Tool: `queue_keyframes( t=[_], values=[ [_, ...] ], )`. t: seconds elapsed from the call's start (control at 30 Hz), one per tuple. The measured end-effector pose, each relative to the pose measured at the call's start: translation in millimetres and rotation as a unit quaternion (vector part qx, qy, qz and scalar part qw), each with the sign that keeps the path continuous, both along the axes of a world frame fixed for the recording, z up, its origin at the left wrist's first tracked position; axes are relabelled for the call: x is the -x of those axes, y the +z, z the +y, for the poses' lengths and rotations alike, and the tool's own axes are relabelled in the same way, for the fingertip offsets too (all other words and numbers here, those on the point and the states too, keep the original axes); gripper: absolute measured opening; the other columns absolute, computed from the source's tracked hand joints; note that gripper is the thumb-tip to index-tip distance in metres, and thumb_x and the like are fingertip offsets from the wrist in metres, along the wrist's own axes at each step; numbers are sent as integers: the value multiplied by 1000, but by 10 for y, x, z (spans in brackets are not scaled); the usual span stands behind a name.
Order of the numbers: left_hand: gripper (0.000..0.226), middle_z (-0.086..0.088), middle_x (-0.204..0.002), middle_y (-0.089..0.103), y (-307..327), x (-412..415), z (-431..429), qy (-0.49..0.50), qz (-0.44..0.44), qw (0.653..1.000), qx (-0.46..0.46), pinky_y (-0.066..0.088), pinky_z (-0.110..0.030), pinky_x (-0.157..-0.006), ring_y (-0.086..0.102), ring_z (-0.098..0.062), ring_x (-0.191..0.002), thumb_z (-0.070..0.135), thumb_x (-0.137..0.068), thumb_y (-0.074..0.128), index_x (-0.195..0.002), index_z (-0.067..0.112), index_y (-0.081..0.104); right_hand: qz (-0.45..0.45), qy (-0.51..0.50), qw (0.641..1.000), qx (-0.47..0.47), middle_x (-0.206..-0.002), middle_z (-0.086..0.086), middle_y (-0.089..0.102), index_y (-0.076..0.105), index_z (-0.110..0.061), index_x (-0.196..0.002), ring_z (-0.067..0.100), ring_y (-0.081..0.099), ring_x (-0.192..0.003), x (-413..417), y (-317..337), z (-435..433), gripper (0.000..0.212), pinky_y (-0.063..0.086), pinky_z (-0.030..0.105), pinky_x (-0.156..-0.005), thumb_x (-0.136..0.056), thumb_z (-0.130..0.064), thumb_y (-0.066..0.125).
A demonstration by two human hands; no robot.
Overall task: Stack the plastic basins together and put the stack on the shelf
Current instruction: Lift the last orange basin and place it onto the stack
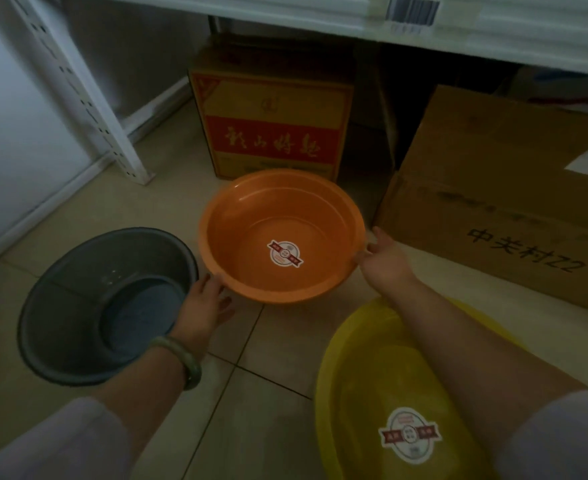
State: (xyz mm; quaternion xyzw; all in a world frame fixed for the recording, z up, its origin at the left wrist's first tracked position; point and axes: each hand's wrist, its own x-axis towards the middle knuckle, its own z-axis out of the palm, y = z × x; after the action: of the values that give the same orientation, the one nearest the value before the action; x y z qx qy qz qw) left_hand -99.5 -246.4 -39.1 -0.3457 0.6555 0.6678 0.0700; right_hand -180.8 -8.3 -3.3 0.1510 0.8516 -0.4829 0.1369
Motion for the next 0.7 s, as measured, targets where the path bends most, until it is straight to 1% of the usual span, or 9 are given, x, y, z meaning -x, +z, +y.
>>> queue_keyframes(
  t=[0.07,0.13,0.2,0.27,0.3,0.37,0.47,0.6,0.7],
  values=[
    [64,-3,-128,54,7,74,-42,-8,24,1000,-10,50,-35,-85,58,-22,-107,44,-88,54,-143,19,33,-35,-35,998,24,-122,17,58,37,-5,-137,37,57,-111,106,-100,-67,57,47,52,-95,-87,-22,57],
    [60,-7,-128,58,17,136,-53,11,26,1000,1,54,-37,-81,63,-24,-102,33,-87,60,-140,17,36,-62,-70,994,65,-108,16,61,52,0,-122,37,63,-100,165,-177,-109,42,51,52,-90,-86,-20,60],
    [51,-8,-122,61,42,169,-35,23,19,999,18,55,-34,-74,65,-22,-95,22,-88,59,-135,14,41,-66,-83,991,87,-99,17,66,63,-2,-103,36,66,-92,173,-216,-131,23,54,51,-85,-84,-15,61],
    [47,-7,-115,62,91,172,-8,27,22,999,19,53,-29,-66,65,-20,-89,18,-88,58,-132,12,42,-61,-95,989,97,-91,16,68,64,-9,-82,36,68,-87,164,-220,-113,3,56,51,-82,-80,-9,61],
    [46,-7,-113,62,119,164,3,30,27,999,17,52,-28,-64,65,-19,-87,16,-88,58,-131,12,42,-58,-100,988,104,-89,15,68,62,-13,-76,35,68,-86,147,-194,-98,6,56,50,-81,-79,-8,62],
    [42,-4,-108,64,211,142,15,27,50,998,19,53,-27,-63,65,-16,-85,12,-88,57,-128,10,44,-49,-98,987,120,-89,14,68,61,-15,-76,33,68,-86,138,-151,-62,10,57,49,-80,-78,-6,62],
    [41,-6,-107,66,444,100,49,20,76,996,38,56,-29,-69,66,-17,-87,11,-87,58,-127,10,47,-29,-100,983,152,-89,10,66,60,-12,-90,30,66,-88,67,5,-4,11,57,46,-80,-82,-4,59],
    [47,1,-94,64,831,-58,190,35,98,994,27,57,-22,-61,66,-16,-87,7,-87,58,-132,14,43,-14,-110,978,178,-92,13,66,59,-7,-94,33,66,-89,-141,274,152,13,57,47,-79,-82,-3,57],
    [47,1,-92,65,1102,-223,342,31,112,993,24,57,-27,-69,67,-17,-86,7,-86,59,-131,13,45,-1,-114,974,195,-93,14,67,59,-6,-97,34,67,-87,-371,515,332,18,59,47,-72,-80,-1,58]
  ],
)
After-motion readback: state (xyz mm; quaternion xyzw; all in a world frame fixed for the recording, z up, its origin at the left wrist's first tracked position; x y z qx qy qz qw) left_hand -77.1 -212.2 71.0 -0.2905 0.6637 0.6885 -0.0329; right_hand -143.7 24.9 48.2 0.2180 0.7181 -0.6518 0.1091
